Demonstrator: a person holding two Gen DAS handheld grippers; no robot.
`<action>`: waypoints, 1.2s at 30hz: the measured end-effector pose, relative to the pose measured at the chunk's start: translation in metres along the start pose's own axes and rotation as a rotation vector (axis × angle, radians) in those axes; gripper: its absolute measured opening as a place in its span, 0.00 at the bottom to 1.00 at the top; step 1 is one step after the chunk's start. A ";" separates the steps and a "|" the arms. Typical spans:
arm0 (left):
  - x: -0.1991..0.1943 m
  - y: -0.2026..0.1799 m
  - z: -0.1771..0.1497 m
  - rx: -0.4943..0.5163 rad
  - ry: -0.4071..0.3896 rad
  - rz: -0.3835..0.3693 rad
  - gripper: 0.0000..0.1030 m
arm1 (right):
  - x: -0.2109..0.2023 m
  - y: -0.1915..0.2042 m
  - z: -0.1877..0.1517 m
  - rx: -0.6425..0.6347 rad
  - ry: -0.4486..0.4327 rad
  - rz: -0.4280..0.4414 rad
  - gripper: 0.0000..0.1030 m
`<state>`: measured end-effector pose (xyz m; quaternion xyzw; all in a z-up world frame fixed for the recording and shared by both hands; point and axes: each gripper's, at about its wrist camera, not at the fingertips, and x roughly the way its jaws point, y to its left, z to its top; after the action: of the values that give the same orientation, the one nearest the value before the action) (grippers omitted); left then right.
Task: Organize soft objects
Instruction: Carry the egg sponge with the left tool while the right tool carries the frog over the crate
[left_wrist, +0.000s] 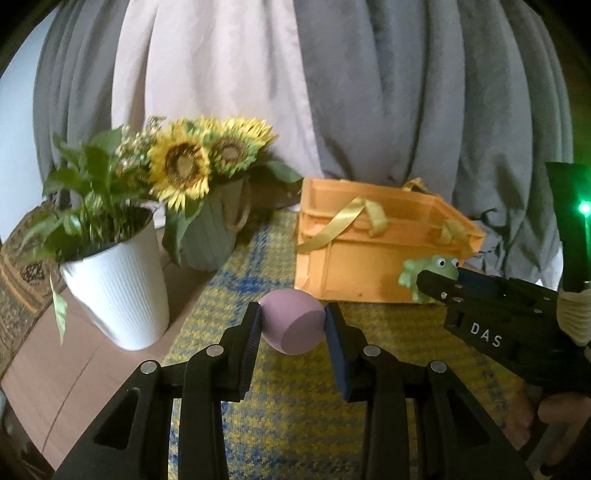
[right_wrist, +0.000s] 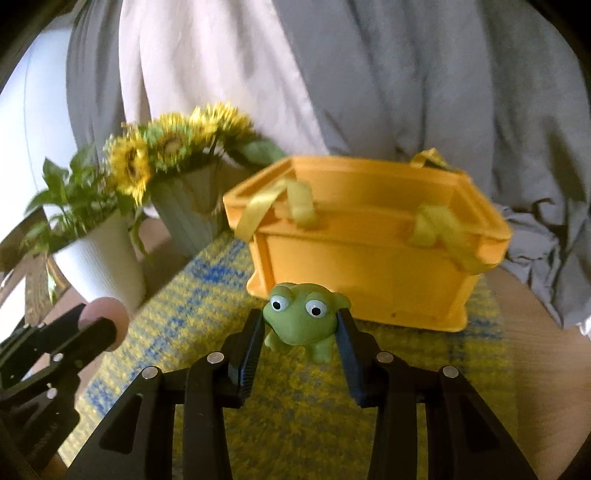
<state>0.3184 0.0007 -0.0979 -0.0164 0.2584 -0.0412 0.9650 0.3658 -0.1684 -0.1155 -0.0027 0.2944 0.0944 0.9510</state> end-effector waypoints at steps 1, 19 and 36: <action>-0.003 0.000 0.003 0.005 -0.008 -0.010 0.33 | -0.007 0.001 0.002 0.008 -0.013 -0.011 0.39; -0.039 -0.004 0.052 0.092 -0.158 -0.154 0.33 | -0.076 0.002 0.028 0.123 -0.180 -0.109 0.39; -0.038 -0.020 0.089 0.135 -0.262 -0.216 0.33 | -0.093 -0.004 0.053 0.133 -0.286 -0.169 0.39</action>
<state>0.3286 -0.0148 -0.0003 0.0153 0.1236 -0.1593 0.9793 0.3205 -0.1862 -0.0199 0.0489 0.1607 -0.0059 0.9858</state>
